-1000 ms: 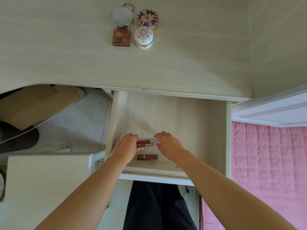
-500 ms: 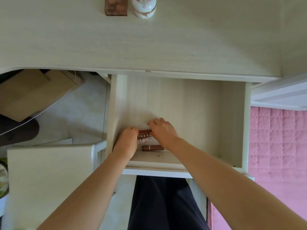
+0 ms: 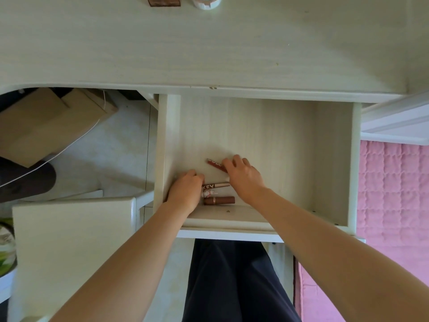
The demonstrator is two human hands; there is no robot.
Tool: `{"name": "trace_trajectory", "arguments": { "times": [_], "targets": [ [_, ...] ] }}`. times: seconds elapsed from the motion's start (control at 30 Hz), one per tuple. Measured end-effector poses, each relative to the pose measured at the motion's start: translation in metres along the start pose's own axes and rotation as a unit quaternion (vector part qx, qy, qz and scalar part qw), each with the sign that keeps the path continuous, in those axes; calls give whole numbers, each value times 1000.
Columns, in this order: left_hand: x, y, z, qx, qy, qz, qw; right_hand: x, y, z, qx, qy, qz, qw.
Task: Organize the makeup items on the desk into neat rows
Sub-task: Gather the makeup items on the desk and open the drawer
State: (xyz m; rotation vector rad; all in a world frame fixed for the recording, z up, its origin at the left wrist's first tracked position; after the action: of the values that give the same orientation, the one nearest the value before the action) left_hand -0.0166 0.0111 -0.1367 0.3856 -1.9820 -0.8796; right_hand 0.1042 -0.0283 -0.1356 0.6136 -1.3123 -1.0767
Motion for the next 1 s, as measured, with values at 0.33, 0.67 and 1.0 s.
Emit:
{"name": "trace_trajectory", "arguments": {
  "times": [0.33,0.67,1.0],
  "targets": [
    [-14,-8,-13,-64,-91,33,993,-6,-1,-24,-119,-78,19,990],
    [-16,4,-15,-13,-72,-15,997,5,9,-46,-267,-156,9,951],
    [-3,24,-10,84,0,-46,995,24,-14,-16,-243,-62,117,961]
  ]
}}
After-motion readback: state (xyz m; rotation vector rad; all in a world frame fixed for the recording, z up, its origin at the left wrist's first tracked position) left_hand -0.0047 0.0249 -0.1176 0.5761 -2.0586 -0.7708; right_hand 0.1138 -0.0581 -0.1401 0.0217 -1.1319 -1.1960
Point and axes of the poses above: each hand's wrist, its own x-axis away from the middle knuckle, its own y-axis out of the back of the hand, z = x × y, the point moved 9 cm from there along -x, towards the middle knuckle, and after that the axes turned 6 degrees about x, right-handed, at the moved point
